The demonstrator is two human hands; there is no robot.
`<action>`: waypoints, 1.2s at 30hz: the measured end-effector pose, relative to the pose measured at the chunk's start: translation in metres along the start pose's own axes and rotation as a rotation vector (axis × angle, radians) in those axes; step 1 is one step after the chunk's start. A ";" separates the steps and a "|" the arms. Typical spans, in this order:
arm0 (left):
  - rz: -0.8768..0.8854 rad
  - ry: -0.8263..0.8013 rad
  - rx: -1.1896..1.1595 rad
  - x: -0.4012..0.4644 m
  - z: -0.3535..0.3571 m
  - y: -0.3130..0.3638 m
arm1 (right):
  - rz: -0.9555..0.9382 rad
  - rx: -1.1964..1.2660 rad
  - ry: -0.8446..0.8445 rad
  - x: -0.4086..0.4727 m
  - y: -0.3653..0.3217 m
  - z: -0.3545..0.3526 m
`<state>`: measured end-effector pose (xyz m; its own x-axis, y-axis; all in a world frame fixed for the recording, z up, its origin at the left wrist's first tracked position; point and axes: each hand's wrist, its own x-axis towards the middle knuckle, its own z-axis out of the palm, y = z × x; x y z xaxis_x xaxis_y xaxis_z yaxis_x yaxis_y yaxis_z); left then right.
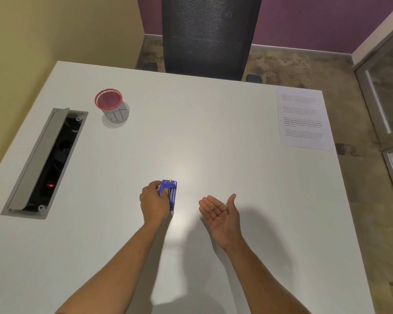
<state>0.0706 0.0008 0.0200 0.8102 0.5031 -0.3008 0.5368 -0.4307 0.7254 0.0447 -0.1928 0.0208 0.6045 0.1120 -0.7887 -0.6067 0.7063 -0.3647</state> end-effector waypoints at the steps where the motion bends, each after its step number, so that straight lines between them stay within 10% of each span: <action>1: -0.045 -0.041 -0.040 0.002 0.000 -0.003 | 0.003 -0.002 0.000 0.001 0.001 0.002; 19: -0.259 -0.074 -0.357 0.043 -0.043 -0.028 | 0.046 -0.126 -0.128 0.036 0.016 0.064; 36: -0.204 0.092 -0.388 0.171 -0.103 -0.022 | -0.014 -0.258 -0.347 0.127 0.004 0.287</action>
<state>0.1731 0.1731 0.0162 0.6630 0.6206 -0.4186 0.5417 -0.0118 0.8405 0.2676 0.0251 0.0610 0.7248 0.3633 -0.5853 -0.6796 0.5168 -0.5207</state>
